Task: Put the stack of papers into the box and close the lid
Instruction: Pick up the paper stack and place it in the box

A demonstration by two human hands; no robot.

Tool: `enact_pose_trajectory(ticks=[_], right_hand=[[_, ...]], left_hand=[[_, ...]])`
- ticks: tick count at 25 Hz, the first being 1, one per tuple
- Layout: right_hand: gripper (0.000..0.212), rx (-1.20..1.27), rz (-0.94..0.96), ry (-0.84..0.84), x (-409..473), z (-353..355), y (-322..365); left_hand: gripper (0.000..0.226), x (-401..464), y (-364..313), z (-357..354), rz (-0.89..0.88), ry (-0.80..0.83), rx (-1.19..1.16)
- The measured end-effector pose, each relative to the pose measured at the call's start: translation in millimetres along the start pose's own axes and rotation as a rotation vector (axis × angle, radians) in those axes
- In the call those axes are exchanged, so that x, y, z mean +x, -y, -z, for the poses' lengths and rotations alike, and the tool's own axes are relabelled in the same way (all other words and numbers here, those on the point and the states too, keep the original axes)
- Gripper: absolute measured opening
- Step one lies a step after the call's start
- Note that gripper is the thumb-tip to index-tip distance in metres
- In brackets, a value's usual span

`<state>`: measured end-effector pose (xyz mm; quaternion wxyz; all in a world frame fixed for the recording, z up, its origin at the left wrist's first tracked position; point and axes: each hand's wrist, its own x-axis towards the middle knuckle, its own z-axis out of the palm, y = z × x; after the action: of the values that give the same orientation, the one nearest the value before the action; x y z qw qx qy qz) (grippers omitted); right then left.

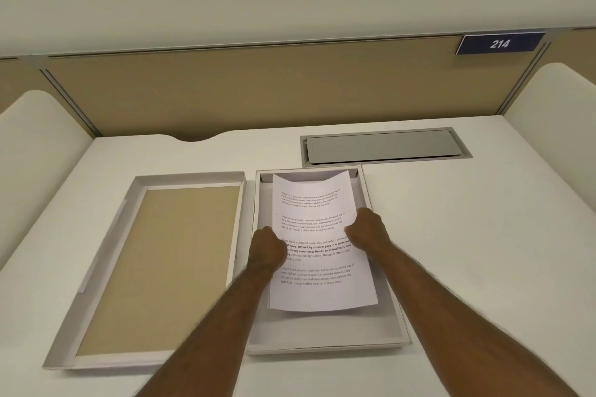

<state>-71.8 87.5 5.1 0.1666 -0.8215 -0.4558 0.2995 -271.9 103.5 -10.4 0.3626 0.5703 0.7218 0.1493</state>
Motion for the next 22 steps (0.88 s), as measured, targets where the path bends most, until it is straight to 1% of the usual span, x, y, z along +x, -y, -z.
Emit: enact_pose_trajectory(ticks=[3,8,12,14,18,22], right_hand=[[0.032,0.030,-0.009,-0.006,-1,-3,0],[0.047,0.162,-0.056,0.035,-7,-12,-1],[0.054,0.193,-0.069,0.021,-12,-14,-1],[0.054,0.192,-0.062,0.012,-13,-15,-2],[0.053,0.216,-0.042,-0.016,-16,-19,-5],[0.053,0.258,-0.016,-0.025,-19,-21,-6]], left_hand=[[0.028,-4,0,-2,-0.018,0.001,0.085],[0.058,-11,4,-12,0.005,0.058,0.181],[0.069,-15,7,-17,-0.027,0.049,0.228],[0.068,-15,8,-17,-0.055,0.041,0.200],[0.056,-13,10,-16,-0.076,0.040,0.088],[0.060,-10,13,-17,-0.101,0.070,0.072]])
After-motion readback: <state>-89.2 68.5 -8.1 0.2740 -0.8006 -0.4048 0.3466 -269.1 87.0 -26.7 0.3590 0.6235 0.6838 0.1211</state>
